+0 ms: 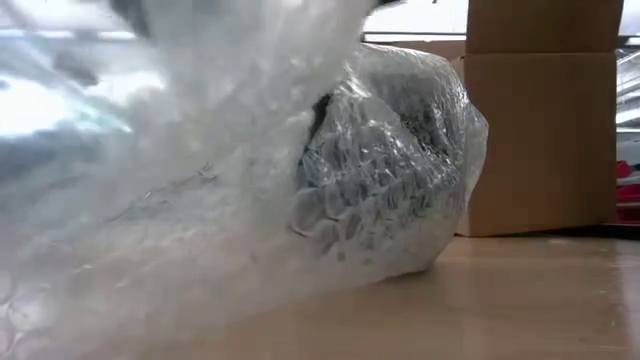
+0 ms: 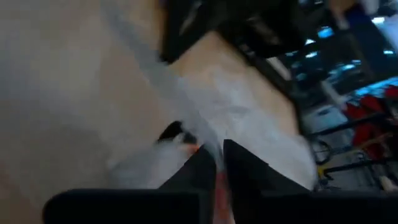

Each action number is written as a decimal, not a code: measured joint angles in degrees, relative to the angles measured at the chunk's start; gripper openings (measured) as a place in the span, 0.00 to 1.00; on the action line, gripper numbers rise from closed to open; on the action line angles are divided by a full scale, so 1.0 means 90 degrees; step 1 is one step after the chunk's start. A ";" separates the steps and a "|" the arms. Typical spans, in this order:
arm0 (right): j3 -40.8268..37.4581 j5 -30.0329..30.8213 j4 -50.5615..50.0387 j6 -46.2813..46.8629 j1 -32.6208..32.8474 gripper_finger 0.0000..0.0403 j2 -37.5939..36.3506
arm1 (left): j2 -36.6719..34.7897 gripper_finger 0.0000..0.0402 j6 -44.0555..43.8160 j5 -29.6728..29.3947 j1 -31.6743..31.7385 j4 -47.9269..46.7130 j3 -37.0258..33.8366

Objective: Wrap mug
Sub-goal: Wrap the black mug with the transparent bubble wrap

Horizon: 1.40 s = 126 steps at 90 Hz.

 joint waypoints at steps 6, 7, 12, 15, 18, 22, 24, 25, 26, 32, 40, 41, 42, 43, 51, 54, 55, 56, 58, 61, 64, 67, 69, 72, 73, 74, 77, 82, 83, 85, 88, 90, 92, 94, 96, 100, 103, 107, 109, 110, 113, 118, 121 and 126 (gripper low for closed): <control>0.0000 0.0137 -0.0168 -0.0036 0.0113 0.00 -0.0207 | 0.0000 0.00 0.0218 0.0000 -0.0009 0.0006 0.0147; 0.0000 0.0141 -0.0188 -0.0035 0.0127 0.00 -0.0239 | 0.0000 0.00 0.0262 0.0000 -0.0010 0.0000 0.0170; 0.0000 0.0142 -0.0295 0.0013 0.0208 0.00 -0.0392 | 0.0000 0.00 0.0419 0.0001 -0.0012 -0.0061 0.0289; 0.0000 0.0140 -0.0405 0.0079 0.0248 0.00 -0.0475 | 0.0000 0.00 0.0462 -0.0001 -0.0012 -0.0157 0.0358; 0.0000 0.0139 -0.0511 0.0165 0.0281 0.00 -0.0554 | -0.0002 0.00 0.0470 0.0000 -0.0012 -0.0327 0.0428; 0.0000 0.0143 -0.0698 0.0303 0.0322 0.00 -0.0639 | -0.0002 0.00 0.0444 0.0000 -0.0012 -0.0581 0.0502; 0.0000 0.0151 -0.0797 0.0375 0.0352 0.00 -0.0673 | -0.0002 0.00 0.0408 0.0000 -0.0012 -0.0689 0.0525; 0.0000 0.0152 -0.0846 0.0413 0.0355 0.00 -0.0686 | -0.0002 0.00 0.0377 0.0000 -0.0012 -0.0743 0.0532; 0.0000 0.0152 -0.0895 0.0453 0.0361 0.00 -0.0705 | -0.0002 0.00 0.0343 0.0000 -0.0012 -0.0792 0.0538; 0.0000 0.0153 -0.1153 0.0675 0.0395 0.00 -0.0765 | -0.0002 0.00 0.0149 0.0000 -0.0013 -0.0985 0.0544; 0.0000 0.0076 -0.1280 0.0931 0.0398 0.00 -0.0778 | -0.0002 0.00 -0.0029 -0.0004 -0.0044 -0.1166 0.0547; 0.0000 0.0035 -0.1289 0.0946 0.0398 0.00 -0.0778 | -0.0002 0.00 -0.0032 -0.0004 -0.0048 -0.1179 0.0547; 0.0000 -0.0016 -0.1292 0.0959 0.0396 0.00 -0.0778 | -0.0002 0.00 -0.0036 -0.0004 -0.0050 -0.1191 0.0547; 0.0000 -0.0076 -0.1292 0.0964 0.0390 0.00 -0.0775 | -0.0002 0.00 -0.0040 -0.0002 -0.0051 -0.1204 0.0547; 0.0000 -0.0526 -0.1262 0.0960 0.0327 0.00 -0.0725 | -0.0002 0.00 -0.0041 -0.0001 -0.0060 -0.1227 0.0547; 0.0000 -0.0685 -0.1275 0.0945 0.0308 0.00 -0.0714 | -0.0002 0.00 -0.0042 -0.0002 -0.0056 -0.1226 0.0547; 0.0000 -0.0736 -0.1278 0.0941 0.0304 0.00 -0.0712 | -0.0002 0.00 -0.0041 -0.0003 -0.0056 -0.1226 0.0547; 0.0000 -0.0794 -0.1278 0.0942 0.0295 0.00 -0.0712 | -0.0002 0.00 -0.0041 -0.0004 -0.0056 -0.1226 0.0547; 0.0000 -0.0901 -0.1274 0.0960 0.0274 0.00 -0.0712 | -0.0002 0.00 -0.0041 -0.0007 -0.0055 -0.1229 0.0547; 0.0000 -0.1058 -0.1241 0.1025 0.0253 0.00 -0.0712 | -0.0002 0.00 -0.0042 -0.0023 -0.0053 -0.1244 0.0547; 0.0000 -0.1234 -0.1203 0.1112 0.0236 0.01 -0.0712 | -0.0002 0.00 -0.0044 -0.0037 -0.0053 -0.1288 0.0547; 0.0000 -0.1439 -0.1136 0.1189 0.0221 0.02 -0.0712 | -0.0002 0.00 -0.0046 -0.0055 -0.0053 -0.1337 0.0547; -0.0002 -0.1584 -0.1057 0.1241 0.0213 0.03 -0.0712 | -0.0002 0.00 -0.0051 -0.0064 -0.0053 -0.1360 0.0547; 0.0000 -0.1794 -0.0899 0.1317 0.0203 0.05 -0.0712 | -0.0002 0.00 -0.0051 -0.0094 -0.0053 -0.1381 0.0547; -0.0001 -0.1857 -0.0841 0.1348 0.0202 0.05 -0.0712 | -0.0002 0.00 -0.0051 -0.0114 -0.0053 -0.1388 0.0547; -0.0002 -0.1913 -0.0778 0.1376 0.0202 0.06 -0.0710 | -0.0002 0.00 -0.0050 -0.0130 -0.0053 -0.1393 0.0547; 0.0002 -0.2100 -0.0553 0.1483 0.0202 0.08 -0.0672 | -0.0002 0.00 -0.0049 -0.0167 -0.0054 -0.1406 0.0547; 0.0010 -0.2229 -0.0194 0.1532 0.0206 0.12 -0.0574 | -0.0002 0.00 -0.0060 -0.0205 -0.0053 -0.1404 0.0547; 0.0010 -0.2228 -0.0152 0.1519 0.0214 0.13 -0.0544 | -0.0002 0.00 -0.0065 -0.0212 -0.0053 -0.1401 0.0549; 0.0008 -0.2214 -0.0066 0.1461 0.0223 0.15 -0.0478 | -0.0002 0.00 -0.0071 -0.0225 -0.0053 -0.1398 0.0549; 0.0006 -0.2196 0.0100 0.1351 0.0228 0.18 -0.0370 | -0.0002 0.00 -0.0070 -0.0234 -0.0047 -0.1402 0.0549; 0.0005 -0.2165 0.0203 0.1227 0.0253 0.19 -0.0298 | -0.0002 0.00 -0.0070 -0.0244 -0.0046 -0.1399 0.0549; 0.0005 -0.2115 0.0263 0.1141 0.0270 0.21 -0.0228 | -0.0002 0.00 -0.0071 -0.0252 -0.0046 -0.1402 0.0549; 0.0005 -0.2071 0.0316 0.1040 0.0275 0.23 -0.0156 | -0.0002 0.00 -0.0079 -0.0256 -0.0044 -0.1412 0.0549; 0.0005 -0.2000 0.0387 0.0938 0.0275 0.25 -0.0078 | -0.0002 0.00 -0.0088 -0.0259 -0.0044 -0.1411 0.0549; 0.0005 -0.1788 0.0480 0.0744 0.0277 0.28 0.0069 | -0.0002 0.00 -0.0095 -0.0259 -0.0044 -0.1410 0.0549; -0.0002 -0.1568 0.0482 0.0613 0.0275 0.31 0.0172 | -0.0002 0.00 -0.0093 -0.0258 -0.0046 -0.1414 0.0549; -0.0002 -0.1307 0.0491 0.0430 0.0272 0.33 0.0271 | -0.0002 0.00 -0.0095 -0.0257 -0.0046 -0.1408 0.0549; -0.0002 -0.1157 0.0495 0.0346 0.0270 0.35 0.0311 | -0.0002 0.00 -0.0095 -0.0257 -0.0046 -0.1414 0.0549; -0.0002 -0.1086 0.0507 0.0311 0.0269 0.35 0.0330 | -0.0002 0.00 -0.0095 -0.0257 -0.0046 -0.1415 0.0549; -0.0005 -0.0937 0.0574 0.0225 0.0265 0.36 0.0374 | -0.0002 0.00 -0.0095 -0.0257 -0.0046 -0.1405 0.0549; 0.0000 -0.0804 0.0636 0.0105 0.0249 0.38 0.0428 | -0.0002 0.00 -0.0095 -0.0257 -0.0045 -0.1404 0.0549; -0.0001 -0.0783 0.0595 0.0098 0.0216 0.38 0.0440 | -0.0002 0.00 -0.0095 -0.0257 -0.0044 -0.1404 0.0549; -0.0002 -0.0826 0.0536 0.0205 0.0156 0.37 0.0446 | -0.0002 0.00 -0.0095 -0.0257 -0.0044 -0.1394 0.0549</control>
